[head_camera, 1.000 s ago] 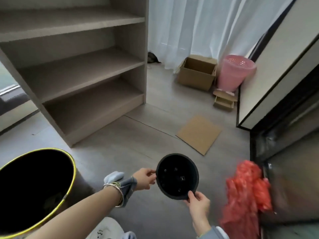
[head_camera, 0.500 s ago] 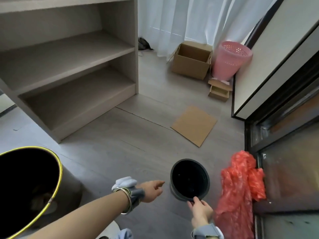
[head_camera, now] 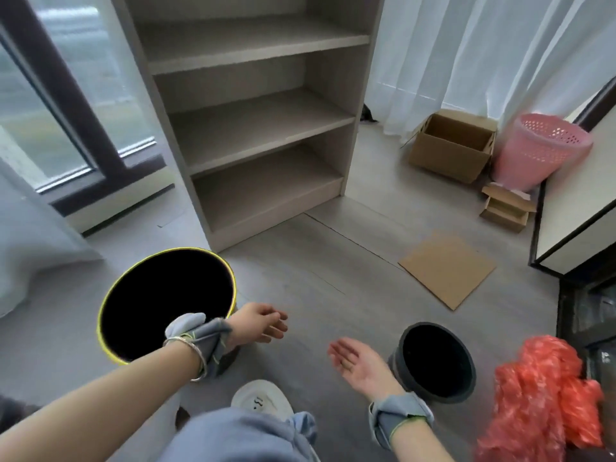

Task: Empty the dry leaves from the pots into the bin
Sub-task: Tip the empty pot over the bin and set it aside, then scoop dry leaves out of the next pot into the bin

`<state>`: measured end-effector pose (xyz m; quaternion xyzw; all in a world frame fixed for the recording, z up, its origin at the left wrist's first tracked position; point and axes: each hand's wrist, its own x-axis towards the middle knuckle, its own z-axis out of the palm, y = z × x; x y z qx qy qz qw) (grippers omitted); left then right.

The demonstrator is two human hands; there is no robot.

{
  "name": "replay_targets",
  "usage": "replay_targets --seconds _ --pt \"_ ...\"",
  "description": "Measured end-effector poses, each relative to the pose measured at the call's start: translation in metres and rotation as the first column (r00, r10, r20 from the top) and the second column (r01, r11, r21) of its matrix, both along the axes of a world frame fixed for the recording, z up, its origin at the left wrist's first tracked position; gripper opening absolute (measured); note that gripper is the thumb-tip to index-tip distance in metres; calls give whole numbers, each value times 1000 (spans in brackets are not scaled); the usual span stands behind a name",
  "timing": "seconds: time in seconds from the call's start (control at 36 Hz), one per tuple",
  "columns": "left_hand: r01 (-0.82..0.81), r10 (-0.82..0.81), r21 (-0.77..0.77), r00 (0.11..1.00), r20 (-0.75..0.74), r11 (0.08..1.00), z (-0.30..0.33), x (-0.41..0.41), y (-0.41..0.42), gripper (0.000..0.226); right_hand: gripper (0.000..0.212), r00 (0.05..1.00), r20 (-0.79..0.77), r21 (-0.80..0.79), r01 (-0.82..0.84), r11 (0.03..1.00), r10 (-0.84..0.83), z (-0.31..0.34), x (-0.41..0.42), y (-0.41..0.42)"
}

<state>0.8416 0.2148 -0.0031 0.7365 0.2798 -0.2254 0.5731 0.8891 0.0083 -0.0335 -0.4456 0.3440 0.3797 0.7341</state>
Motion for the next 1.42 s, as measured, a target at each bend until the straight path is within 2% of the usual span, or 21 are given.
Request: replay_targets --seconds 0.08,0.19,0.28,0.36,0.42,0.44,0.56,0.64,0.75,0.94,1.14,1.22,1.33,1.42 --pt "-124 124 5 991 39 992 10 -33 34 23 23 990 62 45 -132 990 130 14 -4 38" --pt "-286 286 2 957 47 958 27 -90 82 23 21 928 114 17 -358 934 353 30 -22 97" --pt "-415 414 -9 908 56 910 36 -135 116 23 17 837 157 -30 -527 849 525 43 -40 142" --pt "-539 539 -11 841 55 842 36 -186 151 22 11 690 215 -106 -687 719 691 59 -66 188" --pt "-638 636 39 770 53 769 33 -226 172 22 12 579 256 -152 -767 624 774 66 -87 223" --pt "-657 655 66 754 57 751 31 -228 174 21 12 559 280 -159 -775 612 780 70 -87 228" --pt "-792 804 256 589 81 554 14 -297 196 17 12 354 304 -241 -870 431 884 69 -136 293" --pt "-820 868 398 485 105 410 0 -340 204 18 17 252 298 -264 -905 334 921 59 -175 332" --pt "-795 899 509 429 89 329 -10 -380 214 27 23 145 227 -289 -934 209 963 37 -223 375" --pt "-797 920 519 389 51 309 -39 -411 243 38 27 40 187 -391 -914 112 982 -9 -269 420" --pt "-696 853 531 512 -104 483 -66 -427 275 49 28 -31 146 -488 -872 45 989 -52 -290 456" --pt "-701 839 487 526 -140 521 -75 -427 284 52 14 -60 129 -503 -864 13 990 -62 -291 463" --pt "-745 864 462 491 -108 481 -87 -421 293 48 5 -85 108 -511 -859 -18 990 -72 -286 472" --pt "-787 898 458 436 -64 414 -90 -414 293 44 24 -107 100 -522 -852 -39 989 -75 -278 472"
